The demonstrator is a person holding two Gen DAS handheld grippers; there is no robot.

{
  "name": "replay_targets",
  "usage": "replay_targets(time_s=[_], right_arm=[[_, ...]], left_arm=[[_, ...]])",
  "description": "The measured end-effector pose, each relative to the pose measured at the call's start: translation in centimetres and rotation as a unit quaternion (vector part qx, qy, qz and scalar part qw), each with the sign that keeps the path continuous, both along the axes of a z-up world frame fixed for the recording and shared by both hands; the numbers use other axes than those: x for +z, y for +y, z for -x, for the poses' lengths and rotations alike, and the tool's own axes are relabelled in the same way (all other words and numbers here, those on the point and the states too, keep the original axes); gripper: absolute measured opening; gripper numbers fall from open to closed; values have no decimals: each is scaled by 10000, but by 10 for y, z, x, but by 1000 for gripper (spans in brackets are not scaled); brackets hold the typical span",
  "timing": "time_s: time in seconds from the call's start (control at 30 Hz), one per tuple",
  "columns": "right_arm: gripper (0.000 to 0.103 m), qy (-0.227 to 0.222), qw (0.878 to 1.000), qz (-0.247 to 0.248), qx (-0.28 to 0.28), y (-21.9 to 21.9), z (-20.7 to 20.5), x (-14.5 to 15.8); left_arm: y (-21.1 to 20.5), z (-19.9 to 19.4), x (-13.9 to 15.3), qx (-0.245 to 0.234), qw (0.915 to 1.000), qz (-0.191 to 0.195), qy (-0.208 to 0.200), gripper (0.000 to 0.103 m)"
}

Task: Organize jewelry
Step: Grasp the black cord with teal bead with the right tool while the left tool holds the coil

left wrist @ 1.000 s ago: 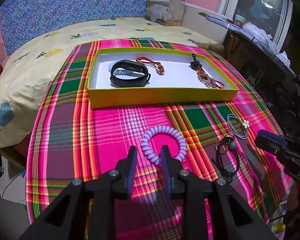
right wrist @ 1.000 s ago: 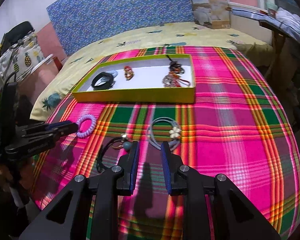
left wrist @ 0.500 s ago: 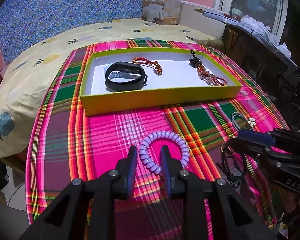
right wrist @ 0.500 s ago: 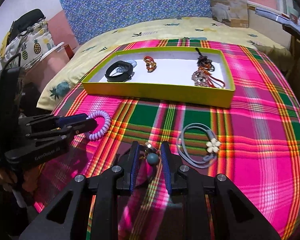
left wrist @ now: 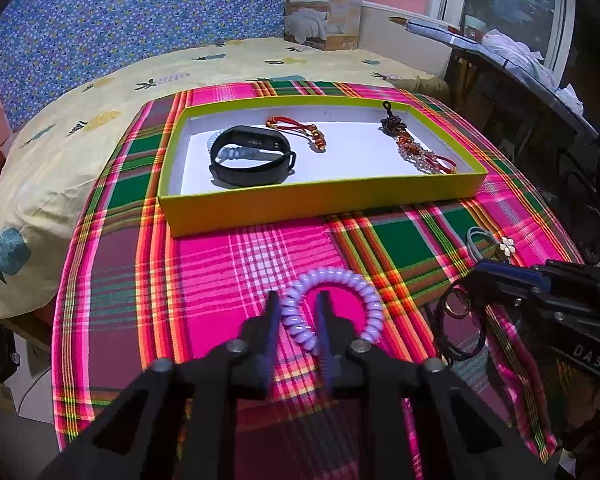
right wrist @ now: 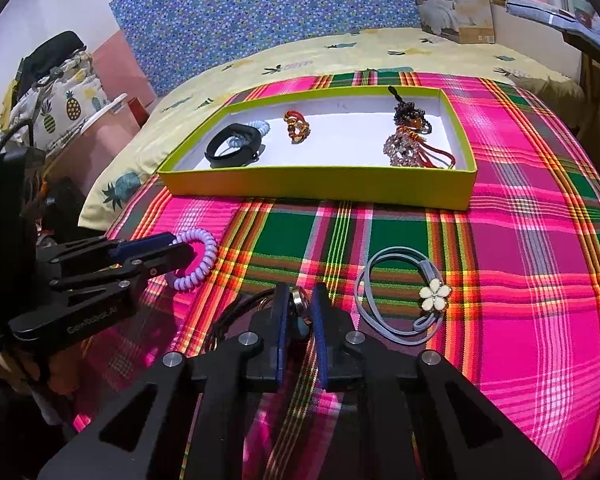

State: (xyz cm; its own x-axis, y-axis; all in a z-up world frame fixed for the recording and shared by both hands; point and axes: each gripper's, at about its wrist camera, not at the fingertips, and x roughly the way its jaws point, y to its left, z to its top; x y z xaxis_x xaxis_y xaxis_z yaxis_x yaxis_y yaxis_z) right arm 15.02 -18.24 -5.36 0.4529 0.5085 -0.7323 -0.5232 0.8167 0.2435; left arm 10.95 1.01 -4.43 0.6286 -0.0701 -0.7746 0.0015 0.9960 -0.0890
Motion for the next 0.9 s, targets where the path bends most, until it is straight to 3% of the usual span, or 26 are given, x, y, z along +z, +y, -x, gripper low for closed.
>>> replay_targets(time_s=[0.4, 0.9], right_arm=[[11, -204, 9997, -132, -65, -8, 7, 18], [11, -505, 9983, -213, -192, -18, 15, 43]], left_arm=[[-3, 6, 6, -121, 9998, 137, -105, 10], [-1, 20, 35, -89, 9987, 212, -446, 10]])
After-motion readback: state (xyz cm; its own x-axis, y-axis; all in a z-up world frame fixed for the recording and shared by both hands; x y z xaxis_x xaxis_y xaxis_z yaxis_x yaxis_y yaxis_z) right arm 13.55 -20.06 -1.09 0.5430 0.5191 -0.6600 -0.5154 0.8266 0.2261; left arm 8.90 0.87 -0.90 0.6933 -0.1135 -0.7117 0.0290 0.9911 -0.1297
